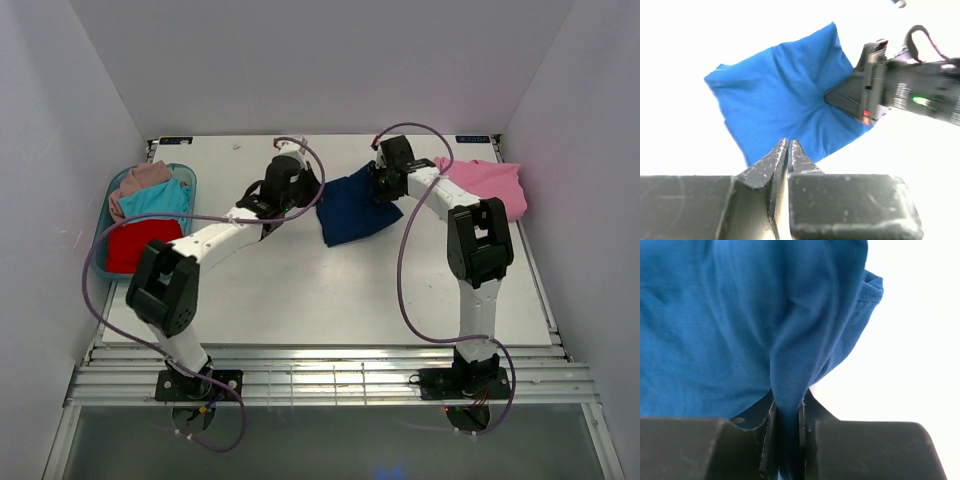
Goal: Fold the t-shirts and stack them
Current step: Neatly place the folded tshirt to the corner
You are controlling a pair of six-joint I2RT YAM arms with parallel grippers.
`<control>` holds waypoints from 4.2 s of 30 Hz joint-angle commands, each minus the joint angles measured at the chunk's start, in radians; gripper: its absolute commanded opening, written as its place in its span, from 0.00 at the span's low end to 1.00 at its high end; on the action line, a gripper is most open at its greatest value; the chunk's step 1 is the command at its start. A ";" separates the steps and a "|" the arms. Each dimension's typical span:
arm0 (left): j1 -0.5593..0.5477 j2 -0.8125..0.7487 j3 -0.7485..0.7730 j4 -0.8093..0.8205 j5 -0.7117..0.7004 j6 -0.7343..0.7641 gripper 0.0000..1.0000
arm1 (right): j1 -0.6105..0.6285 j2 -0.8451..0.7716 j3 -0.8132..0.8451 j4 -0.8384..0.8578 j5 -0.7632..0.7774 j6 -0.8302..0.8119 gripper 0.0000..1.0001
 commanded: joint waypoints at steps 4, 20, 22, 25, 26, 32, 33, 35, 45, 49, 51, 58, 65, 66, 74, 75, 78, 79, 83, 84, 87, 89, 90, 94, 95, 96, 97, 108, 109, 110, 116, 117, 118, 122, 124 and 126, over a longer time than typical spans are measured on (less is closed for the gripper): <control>0.025 -0.276 -0.149 -0.009 -0.061 0.008 0.16 | -0.061 -0.018 0.139 -0.167 0.224 -0.152 0.08; 0.033 -0.468 -0.353 -0.107 -0.090 -0.044 0.15 | -0.289 -0.039 0.281 -0.228 0.320 -0.315 0.08; 0.033 -0.482 -0.362 -0.110 -0.093 -0.053 0.15 | -0.318 -0.039 0.317 -0.242 0.325 -0.332 0.08; 0.033 -0.488 -0.373 -0.116 -0.093 -0.056 0.15 | -0.367 -0.058 0.329 -0.240 0.307 -0.337 0.08; 0.033 -0.486 -0.373 -0.122 -0.091 -0.058 0.15 | -0.382 -0.062 0.329 -0.240 0.302 -0.337 0.08; 0.033 -0.491 -0.378 -0.128 -0.091 -0.059 0.14 | -0.471 -0.081 0.321 -0.240 0.276 -0.340 0.08; 0.033 -0.492 -0.381 -0.130 -0.091 -0.061 0.14 | -0.492 -0.082 0.321 -0.240 0.267 -0.340 0.08; 0.033 -0.497 -0.385 -0.130 -0.091 -0.066 0.14 | -0.516 -0.087 0.324 -0.237 0.256 -0.340 0.08; 0.033 -0.515 -0.416 -0.139 -0.082 -0.079 0.14 | -0.589 -0.062 0.377 -0.253 0.127 -0.294 0.08; 0.033 -0.517 -0.419 -0.142 -0.079 -0.079 0.14 | -0.583 -0.070 0.372 -0.248 0.090 -0.263 0.08; 0.033 -0.515 -0.422 -0.142 -0.077 -0.081 0.14 | -0.582 -0.085 0.377 -0.234 0.035 -0.246 0.08; 0.033 -0.523 -0.447 -0.140 -0.068 -0.095 0.13 | -0.582 -0.110 0.488 -0.222 -0.029 -0.177 0.08; 0.033 -0.546 -0.476 -0.142 -0.070 -0.105 0.13 | -0.585 -0.105 0.570 -0.237 -0.014 -0.151 0.08; 0.033 -0.552 -0.477 -0.144 -0.073 -0.105 0.13 | -0.585 -0.104 0.565 -0.237 -0.014 -0.147 0.08; 0.033 -0.569 -0.487 -0.148 -0.079 -0.110 0.13 | -0.591 -0.098 0.490 -0.250 0.010 -0.163 0.08; 0.033 -0.572 -0.487 -0.148 -0.080 -0.110 0.12 | -0.591 -0.096 0.479 -0.248 0.009 -0.166 0.08; 0.033 -0.571 -0.488 -0.151 -0.081 -0.110 0.12 | -0.589 -0.092 0.459 -0.245 0.006 -0.171 0.08; 0.033 -0.574 -0.487 -0.151 -0.079 -0.112 0.12 | -0.591 -0.088 0.459 -0.245 0.004 -0.171 0.08; 0.033 -0.578 -0.491 -0.151 -0.082 -0.113 0.12 | -0.588 -0.082 0.478 -0.251 -0.045 -0.165 0.08; 0.033 -0.578 -0.494 -0.151 -0.084 -0.113 0.12 | -0.589 -0.085 0.476 -0.242 -0.058 -0.160 0.08; 0.033 -0.575 -0.497 -0.150 -0.081 -0.116 0.12 | -0.589 -0.108 0.475 -0.213 -0.115 -0.137 0.08; 0.033 -0.575 -0.499 -0.150 -0.079 -0.119 0.12 | -0.588 -0.127 0.485 -0.198 -0.169 -0.124 0.08; 0.033 -0.575 -0.500 -0.147 -0.080 -0.121 0.12 | -0.586 -0.131 0.492 -0.185 -0.186 -0.102 0.08; 0.033 -0.571 -0.499 -0.145 -0.076 -0.122 0.11 | -0.588 -0.157 0.522 -0.155 -0.256 -0.048 0.08; 0.033 -0.568 -0.500 -0.144 -0.076 -0.122 0.11 | -0.586 -0.159 0.531 -0.152 -0.278 -0.039 0.08; 0.033 -0.569 -0.499 -0.142 -0.077 -0.122 0.11 | -0.586 -0.157 0.554 -0.153 -0.286 -0.031 0.08; 0.033 -0.569 -0.499 -0.142 -0.076 -0.122 0.11 | -0.588 -0.156 0.564 -0.153 -0.295 -0.015 0.08; 0.033 -0.569 -0.508 -0.139 -0.076 -0.125 0.11 | -0.588 -0.127 0.499 -0.139 -0.293 -0.044 0.08; 0.033 -0.571 -0.510 -0.137 -0.076 -0.124 0.11 | -0.589 -0.122 0.478 -0.139 -0.286 -0.057 0.08; 0.031 -0.572 -0.510 -0.137 -0.079 -0.124 0.11 | -0.591 -0.116 0.437 -0.141 -0.266 -0.082 0.08; 0.033 -0.568 -0.510 -0.137 -0.084 -0.124 0.11 | -0.608 -0.081 0.314 -0.144 -0.258 -0.114 0.08; 0.033 -0.561 -0.508 -0.137 -0.082 -0.124 0.11 | -0.609 -0.076 0.292 -0.144 -0.259 -0.146 0.08; 0.033 -0.557 -0.505 -0.137 -0.081 -0.124 0.11 | -0.608 -0.075 0.286 -0.142 -0.258 -0.148 0.08; 0.033 -0.543 -0.496 -0.136 -0.076 -0.119 0.11 | -0.608 -0.085 0.274 -0.155 -0.186 -0.162 0.08; 0.033 -0.543 -0.497 -0.134 -0.077 -0.119 0.10 | -0.608 -0.096 0.274 -0.162 -0.131 -0.180 0.08; 0.033 -0.545 -0.500 -0.134 -0.077 -0.119 0.10 | -0.608 -0.095 0.287 -0.188 -0.027 -0.206 0.08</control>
